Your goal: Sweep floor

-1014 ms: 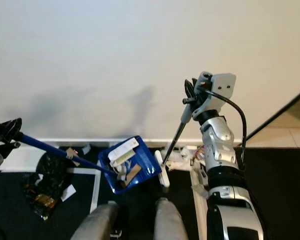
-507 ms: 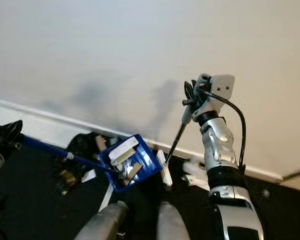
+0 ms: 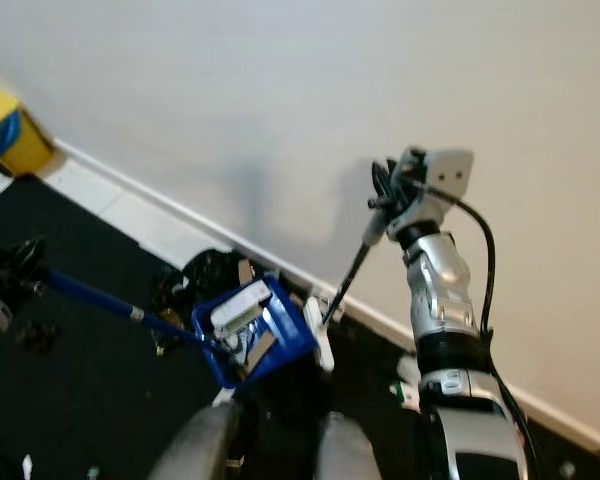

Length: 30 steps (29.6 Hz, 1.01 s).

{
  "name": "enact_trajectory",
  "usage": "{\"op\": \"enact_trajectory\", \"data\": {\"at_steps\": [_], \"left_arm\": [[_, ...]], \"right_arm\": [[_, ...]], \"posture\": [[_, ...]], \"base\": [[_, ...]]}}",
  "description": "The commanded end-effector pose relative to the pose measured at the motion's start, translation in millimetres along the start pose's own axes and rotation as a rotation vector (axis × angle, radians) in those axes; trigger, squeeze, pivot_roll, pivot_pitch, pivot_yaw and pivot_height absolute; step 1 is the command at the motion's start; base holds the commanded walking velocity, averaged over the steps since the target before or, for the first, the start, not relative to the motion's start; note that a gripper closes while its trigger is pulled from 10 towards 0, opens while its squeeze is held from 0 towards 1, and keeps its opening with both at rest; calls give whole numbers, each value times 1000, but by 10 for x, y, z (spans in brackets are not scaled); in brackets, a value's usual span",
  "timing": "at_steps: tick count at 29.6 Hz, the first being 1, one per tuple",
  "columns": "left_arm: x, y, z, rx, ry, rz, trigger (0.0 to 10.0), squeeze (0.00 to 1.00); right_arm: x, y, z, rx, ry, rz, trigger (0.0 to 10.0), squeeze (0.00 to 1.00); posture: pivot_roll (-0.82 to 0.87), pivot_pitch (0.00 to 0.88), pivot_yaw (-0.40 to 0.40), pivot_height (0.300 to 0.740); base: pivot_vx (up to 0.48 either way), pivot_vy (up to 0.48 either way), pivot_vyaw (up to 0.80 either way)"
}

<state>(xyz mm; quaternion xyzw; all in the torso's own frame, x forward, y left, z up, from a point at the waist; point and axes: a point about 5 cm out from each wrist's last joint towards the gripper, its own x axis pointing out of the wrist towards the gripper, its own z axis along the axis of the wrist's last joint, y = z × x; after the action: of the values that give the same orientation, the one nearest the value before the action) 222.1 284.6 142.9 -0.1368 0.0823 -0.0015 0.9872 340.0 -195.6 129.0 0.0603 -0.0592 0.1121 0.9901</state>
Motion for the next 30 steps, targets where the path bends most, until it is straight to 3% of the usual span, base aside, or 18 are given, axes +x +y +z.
{"op": "enact_trajectory", "data": {"at_steps": [1, 30], "left_arm": [[-9, -14, 81, 11, -39, -14, 10000, 0], [7, -10, 74, 9, -39, -5, 10000, 0]], "right_arm": [[-9, -24, 36, -1, -27, -9, 10000, 0], [21, 1, 37, -2, -26, 8, 10000, 0]], "posture": [[63, 56, 10, 740], [67, 48, 5, 740]], "base": [[0, 0, 788], [0, 0, 788]]}}
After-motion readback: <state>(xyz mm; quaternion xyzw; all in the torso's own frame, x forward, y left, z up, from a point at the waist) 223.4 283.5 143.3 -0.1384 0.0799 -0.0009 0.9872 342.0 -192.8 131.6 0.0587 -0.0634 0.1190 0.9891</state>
